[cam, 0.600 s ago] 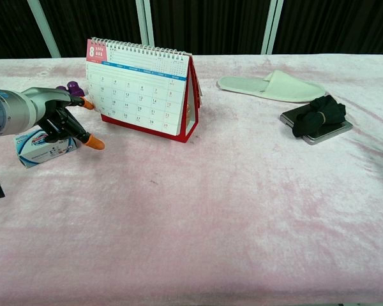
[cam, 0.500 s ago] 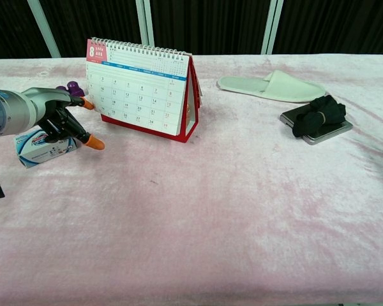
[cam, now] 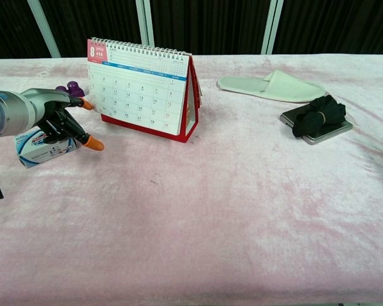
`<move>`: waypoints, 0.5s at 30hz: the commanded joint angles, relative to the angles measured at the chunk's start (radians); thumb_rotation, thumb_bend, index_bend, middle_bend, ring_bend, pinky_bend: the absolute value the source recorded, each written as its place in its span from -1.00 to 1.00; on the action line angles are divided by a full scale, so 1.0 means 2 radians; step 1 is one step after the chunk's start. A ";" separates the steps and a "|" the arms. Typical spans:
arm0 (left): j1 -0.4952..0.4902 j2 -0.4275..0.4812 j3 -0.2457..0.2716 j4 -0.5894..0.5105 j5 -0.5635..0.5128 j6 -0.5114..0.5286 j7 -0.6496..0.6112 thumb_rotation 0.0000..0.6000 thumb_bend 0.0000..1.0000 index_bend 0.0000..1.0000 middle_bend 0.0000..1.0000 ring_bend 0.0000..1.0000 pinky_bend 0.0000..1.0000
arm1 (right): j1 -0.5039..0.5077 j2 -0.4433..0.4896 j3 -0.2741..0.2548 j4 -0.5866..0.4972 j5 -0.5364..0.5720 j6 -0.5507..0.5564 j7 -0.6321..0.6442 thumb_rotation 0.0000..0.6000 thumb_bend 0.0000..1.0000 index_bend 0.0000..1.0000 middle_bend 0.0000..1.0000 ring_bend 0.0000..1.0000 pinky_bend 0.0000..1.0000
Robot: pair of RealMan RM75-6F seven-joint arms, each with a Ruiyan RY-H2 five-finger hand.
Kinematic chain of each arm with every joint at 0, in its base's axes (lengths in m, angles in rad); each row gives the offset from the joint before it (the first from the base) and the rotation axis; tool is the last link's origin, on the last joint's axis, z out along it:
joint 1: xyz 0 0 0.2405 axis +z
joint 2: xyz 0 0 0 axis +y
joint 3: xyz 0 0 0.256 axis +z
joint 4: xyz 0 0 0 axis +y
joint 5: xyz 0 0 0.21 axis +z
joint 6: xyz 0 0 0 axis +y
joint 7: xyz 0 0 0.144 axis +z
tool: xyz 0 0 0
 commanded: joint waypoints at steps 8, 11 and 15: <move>-0.001 0.000 0.001 -0.001 0.000 0.000 0.000 1.00 -0.69 -1.00 0.68 0.57 0.71 | 0.000 0.000 0.000 0.000 0.000 0.000 0.000 1.00 -0.88 -1.00 -1.00 -1.00 -0.82; -0.001 0.000 0.001 -0.002 0.000 0.001 0.001 1.00 -0.69 -1.00 0.68 0.57 0.71 | 0.000 0.000 0.000 0.000 0.000 0.000 0.000 1.00 -0.88 -1.00 -1.00 -1.00 -0.82; -0.001 0.000 0.001 -0.003 0.002 0.002 0.001 1.00 -0.69 -1.00 0.68 0.57 0.71 | 0.000 0.000 0.000 0.000 -0.001 0.000 0.000 1.00 -0.88 -1.00 -1.00 -1.00 -0.82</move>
